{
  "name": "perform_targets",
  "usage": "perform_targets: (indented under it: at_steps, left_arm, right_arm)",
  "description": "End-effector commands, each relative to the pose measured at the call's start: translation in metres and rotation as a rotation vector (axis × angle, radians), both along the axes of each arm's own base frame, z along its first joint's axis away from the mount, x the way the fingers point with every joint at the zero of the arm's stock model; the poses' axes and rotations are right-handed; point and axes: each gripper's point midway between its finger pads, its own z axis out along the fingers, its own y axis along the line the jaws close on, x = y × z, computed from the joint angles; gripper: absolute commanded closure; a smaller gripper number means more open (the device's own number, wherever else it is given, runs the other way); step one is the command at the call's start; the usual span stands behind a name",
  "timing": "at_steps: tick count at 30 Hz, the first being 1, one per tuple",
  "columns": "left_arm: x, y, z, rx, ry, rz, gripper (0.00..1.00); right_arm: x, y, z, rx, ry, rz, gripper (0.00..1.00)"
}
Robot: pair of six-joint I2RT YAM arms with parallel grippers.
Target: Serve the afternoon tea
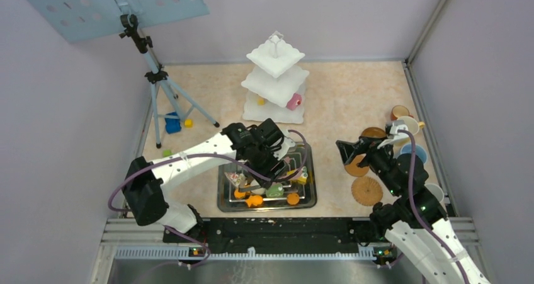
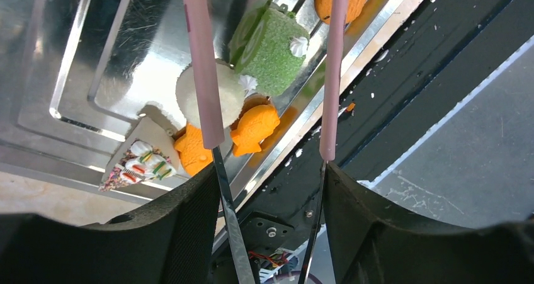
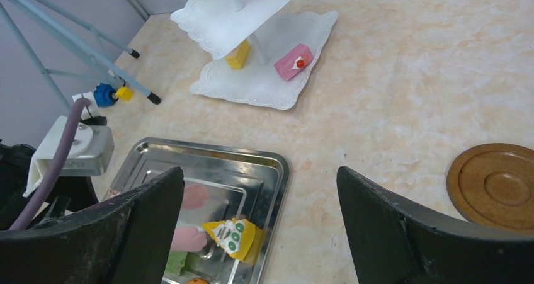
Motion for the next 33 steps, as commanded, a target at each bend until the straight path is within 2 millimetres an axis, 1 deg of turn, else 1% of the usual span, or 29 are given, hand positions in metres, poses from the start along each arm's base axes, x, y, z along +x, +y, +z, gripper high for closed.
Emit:
perform_targets:
  at_steps: [1,6,11,18,20,24,27,29,33]
  left_arm:
    - [-0.006,-0.007,-0.007,-0.026,0.037,-0.056,0.37]
    - [-0.003,-0.009,-0.015,-0.018,0.039,-0.066,0.34]
    - [0.007,-0.011,-0.023,0.01,0.007,-0.059,0.34]
    - [0.017,-0.025,-0.033,0.002,-0.014,-0.071,0.36]
    - [0.017,-0.03,-0.034,-0.004,-0.018,-0.082,0.37]
    - [0.011,-0.036,-0.037,0.001,-0.018,-0.11,0.39]
    - [0.011,-0.035,-0.04,0.027,-0.033,-0.107,0.42]
    - [0.014,-0.032,-0.038,0.04,-0.053,-0.095,0.46]
    - [0.031,-0.026,-0.024,0.062,-0.15,-0.032,0.55]
  right_arm:
    - [-0.004,-0.004,0.024,0.017,-0.053,-0.008,0.1]
    - [-0.002,-0.002,0.02,0.021,-0.047,-0.004,0.1]
    - [-0.001,-0.001,0.016,0.025,-0.042,-0.004,0.1]
    - [0.0,0.001,0.016,0.025,-0.039,0.0,0.1]
    - [0.0,0.001,0.015,0.025,-0.037,0.0,0.1]
    - [0.0,0.001,0.014,0.026,-0.032,0.002,0.1]
    - [-0.001,0.001,0.014,0.026,-0.031,0.002,0.1]
    - [-0.001,0.001,0.014,0.028,-0.031,0.002,0.1]
    - [-0.001,0.002,0.014,0.031,-0.031,0.005,0.1]
